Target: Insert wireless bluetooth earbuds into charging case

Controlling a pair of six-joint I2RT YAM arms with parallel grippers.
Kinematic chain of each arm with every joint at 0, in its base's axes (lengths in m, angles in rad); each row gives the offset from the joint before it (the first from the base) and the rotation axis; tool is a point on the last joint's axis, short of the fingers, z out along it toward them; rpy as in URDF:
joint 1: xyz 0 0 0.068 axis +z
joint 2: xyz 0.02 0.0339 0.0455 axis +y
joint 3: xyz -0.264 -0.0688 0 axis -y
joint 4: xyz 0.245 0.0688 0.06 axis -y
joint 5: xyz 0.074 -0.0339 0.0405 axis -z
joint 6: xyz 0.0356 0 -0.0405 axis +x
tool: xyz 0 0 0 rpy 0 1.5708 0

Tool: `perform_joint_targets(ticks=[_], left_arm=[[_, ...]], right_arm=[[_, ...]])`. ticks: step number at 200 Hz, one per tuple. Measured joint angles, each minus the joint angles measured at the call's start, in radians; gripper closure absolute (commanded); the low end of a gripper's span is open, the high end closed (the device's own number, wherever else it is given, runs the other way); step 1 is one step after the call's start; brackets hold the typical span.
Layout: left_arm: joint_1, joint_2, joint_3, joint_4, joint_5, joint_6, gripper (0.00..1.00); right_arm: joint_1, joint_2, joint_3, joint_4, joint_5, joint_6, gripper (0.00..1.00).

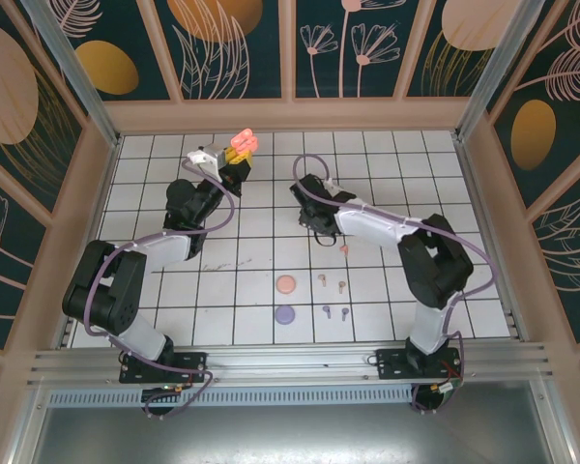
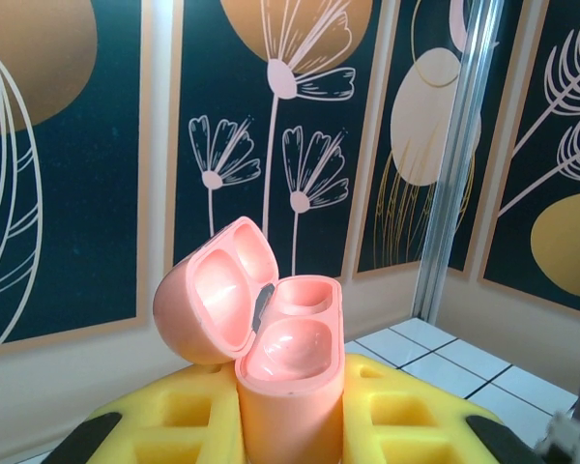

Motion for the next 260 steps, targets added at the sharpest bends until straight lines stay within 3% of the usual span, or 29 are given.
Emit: perform_joint_targets(ticks=[62, 135, 184, 260], left_arm=[[-0.005, 0.000, 0.000, 0.004, 0.027, 0.089, 1.00], [-0.071, 0.012, 0.027, -0.019, 0.005, 0.265, 1.00], [-0.111, 0.040, 0.093, -0.086, 0.009, 0.333, 1.00], [-0.115, 0.068, 0.168, -0.173, 0.064, 0.351, 1.00]], right_arm=[[-0.089, -0.166, 0.023, 0.207, 0.014, -0.251, 0.82], [-0.126, -0.319, -0.023, 0.606, -0.179, -0.519, 0.82], [-0.163, -0.364, -0.157, 0.848, -0.352, -0.569, 0.83], [-0.186, -0.355, -0.191, 1.019, -0.537, -0.571, 0.85]])
